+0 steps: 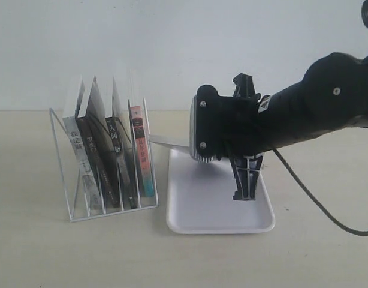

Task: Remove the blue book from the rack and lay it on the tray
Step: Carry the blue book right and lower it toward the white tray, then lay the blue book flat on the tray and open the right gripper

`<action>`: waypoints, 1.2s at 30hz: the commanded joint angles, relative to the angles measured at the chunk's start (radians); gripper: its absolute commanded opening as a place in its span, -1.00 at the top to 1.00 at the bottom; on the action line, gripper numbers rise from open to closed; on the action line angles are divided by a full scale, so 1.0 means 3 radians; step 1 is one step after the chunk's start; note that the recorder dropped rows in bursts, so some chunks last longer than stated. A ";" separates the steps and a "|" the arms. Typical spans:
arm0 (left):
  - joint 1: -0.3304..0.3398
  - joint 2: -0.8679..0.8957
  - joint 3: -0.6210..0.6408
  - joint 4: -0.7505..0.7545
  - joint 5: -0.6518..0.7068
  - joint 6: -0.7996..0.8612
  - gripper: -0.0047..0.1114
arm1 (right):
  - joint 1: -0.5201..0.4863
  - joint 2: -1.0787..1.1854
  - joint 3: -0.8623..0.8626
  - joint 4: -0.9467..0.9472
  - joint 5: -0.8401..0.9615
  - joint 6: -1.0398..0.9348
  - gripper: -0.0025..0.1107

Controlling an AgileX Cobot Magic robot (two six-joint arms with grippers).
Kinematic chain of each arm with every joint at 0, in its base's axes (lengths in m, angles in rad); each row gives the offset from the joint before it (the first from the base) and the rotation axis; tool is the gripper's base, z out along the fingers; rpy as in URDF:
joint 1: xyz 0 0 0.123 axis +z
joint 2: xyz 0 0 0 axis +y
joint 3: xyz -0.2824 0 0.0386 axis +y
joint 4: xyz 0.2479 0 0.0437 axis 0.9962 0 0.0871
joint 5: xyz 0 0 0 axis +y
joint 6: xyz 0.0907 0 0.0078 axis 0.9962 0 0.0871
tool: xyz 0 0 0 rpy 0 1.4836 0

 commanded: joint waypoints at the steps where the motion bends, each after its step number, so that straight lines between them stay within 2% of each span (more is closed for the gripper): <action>1: -0.0027 -0.0007 0.0013 0.0010 -0.0026 0.0007 0.81 | -0.0019 0.0034 0.0078 0.0025 -0.0078 0.0081 0.96; 7: -0.0027 -0.0007 0.0013 0.0010 -0.0026 0.0007 0.81 | -0.0019 0.0034 0.0078 0.0032 -0.0197 0.0462 0.96; 23: -0.0027 -0.0007 0.0013 0.0010 -0.0026 0.0007 0.81 | -0.0019 0.0366 0.0078 0.0023 -0.0106 0.0473 0.96; 26: -0.0027 -0.0007 0.0013 0.0010 -0.0026 0.0007 0.81 | -0.0019 0.0387 0.0078 0.0042 -0.0134 0.0675 0.95; 28: -0.0027 -0.0007 0.0013 0.0010 -0.0026 0.0007 0.81 | -0.0019 0.0387 0.0078 0.0042 -0.0134 0.0832 0.84; 30: -0.0027 -0.0007 0.0013 0.0010 -0.0026 0.0007 0.81 | -0.0019 0.0387 0.0078 0.0042 -0.0114 0.0990 0.62; 34: -0.0027 -0.0007 0.0013 0.0010 -0.0026 0.0007 0.81 | -0.0019 0.0387 0.0078 0.0036 0.0040 0.1137 0.03; 36: -0.0027 -0.0007 0.0013 0.0010 -0.0026 0.0007 0.81 | -0.0019 0.0387 0.0078 0.0029 0.0162 0.1137 -0.04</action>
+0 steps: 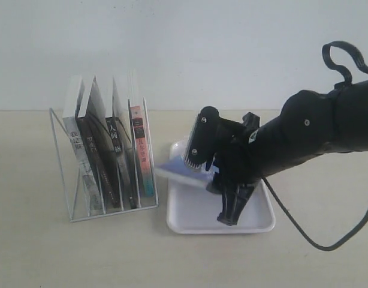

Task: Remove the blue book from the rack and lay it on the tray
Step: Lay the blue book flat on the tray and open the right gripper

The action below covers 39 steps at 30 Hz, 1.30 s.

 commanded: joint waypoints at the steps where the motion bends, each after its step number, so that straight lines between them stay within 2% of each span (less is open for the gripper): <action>1: -0.0027 -0.0007 0.0013 0.0010 -0.0026 0.0007 0.81 | -0.0013 -0.0010 0.0007 0.0019 0.0255 0.0103 -0.03; 6: -0.0027 -0.0007 0.0013 0.0010 -0.0026 0.0007 0.81 | -0.0006 -0.0188 -0.0008 0.0019 0.0720 0.0227 0.11; 11: -0.0027 -0.0007 0.0013 0.0010 -0.0026 0.0007 0.81 | -0.0006 -0.0560 -0.0008 0.0019 0.0952 0.0521 0.40; 12: -0.0027 -0.0007 0.0013 0.0010 -0.0026 0.0007 0.81 | -0.0006 -0.0630 -0.0008 0.0019 0.0943 0.0538 0.49; 15: -0.0027 -0.0007 0.0013 0.0010 -0.0026 0.0007 0.81 | -0.0006 -0.0766 -0.0008 0.0019 0.0850 0.0576 0.96; 23: -0.0027 -0.0007 0.0013 0.0010 -0.0026 0.0007 0.81 | -0.0006 -0.0792 -0.0008 0.0025 0.0712 0.0875 0.96; 39: -0.0027 -0.0007 0.0013 0.0010 -0.0026 0.0007 0.81 | -0.0006 -0.0792 -0.0008 0.0025 0.0689 0.0906 0.96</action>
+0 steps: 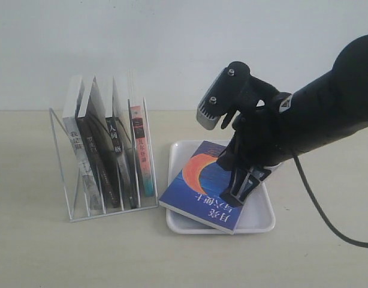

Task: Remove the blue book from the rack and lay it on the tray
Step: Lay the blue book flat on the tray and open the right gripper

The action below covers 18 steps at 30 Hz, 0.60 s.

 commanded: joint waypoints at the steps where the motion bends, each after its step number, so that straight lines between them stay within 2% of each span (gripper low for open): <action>1: -0.0027 -0.0007 0.0013 0.0010 -0.0026 0.0007 0.81 | -0.0006 -0.0030 -0.0015 0.0013 -0.0024 0.0024 0.96; 18: -0.0027 -0.0007 0.0013 0.0010 -0.0026 0.0007 0.81 | -0.0006 -0.0040 -0.0015 -0.0001 -0.0152 -0.0158 0.96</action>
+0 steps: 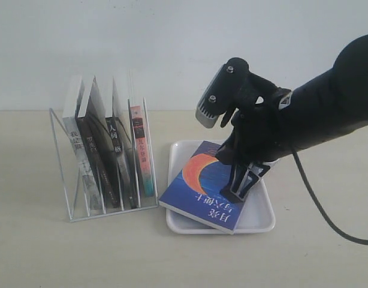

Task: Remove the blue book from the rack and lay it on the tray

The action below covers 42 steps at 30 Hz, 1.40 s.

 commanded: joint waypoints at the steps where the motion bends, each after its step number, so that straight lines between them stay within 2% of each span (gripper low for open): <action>1: -0.0027 -0.0007 0.0013 0.0010 -0.0026 0.0007 0.81 | -0.0006 -0.0038 -0.0015 -0.0001 -0.0027 -0.0037 0.96; 6: -0.0027 -0.0007 0.0013 0.0010 -0.0026 0.0007 0.81 | -0.0006 -0.0217 -0.0009 -0.0008 0.0039 -0.0037 0.96; 11: -0.0027 -0.0007 0.0013 0.0010 -0.0026 0.0007 0.81 | -0.0071 -0.0866 0.0178 -0.0149 -0.0039 -0.0011 0.96; 16: -0.0027 -0.0007 0.0013 0.0010 -0.0026 0.0007 0.81 | -0.0547 -0.1803 0.0676 -0.0149 -0.0564 0.0444 0.96; 21: -0.0027 -0.0007 0.0013 0.0010 -0.0026 0.0007 0.81 | -0.1189 -0.2915 0.1573 -0.0149 -0.1187 0.0672 0.96; 25: -0.0027 -0.0007 0.0013 0.0010 -0.0026 0.0007 0.81 | -0.1523 -0.3863 0.2284 -0.0149 -0.1561 0.0884 0.96; 32: -0.0027 -0.0007 0.0013 0.0010 -0.0026 0.0007 0.81 | -0.1580 -0.4902 0.2638 -0.0149 -0.1521 0.1273 0.96; 37: -0.0027 -0.0007 0.0013 0.0010 -0.0026 0.0007 0.81 | -0.1580 -0.4916 0.2638 -0.0141 -0.1497 0.1498 0.96; 42: -0.0027 -0.0007 0.0013 0.0010 -0.0026 0.0007 0.81 | -0.1580 -0.4916 0.2638 -0.0192 -0.1187 0.1958 0.96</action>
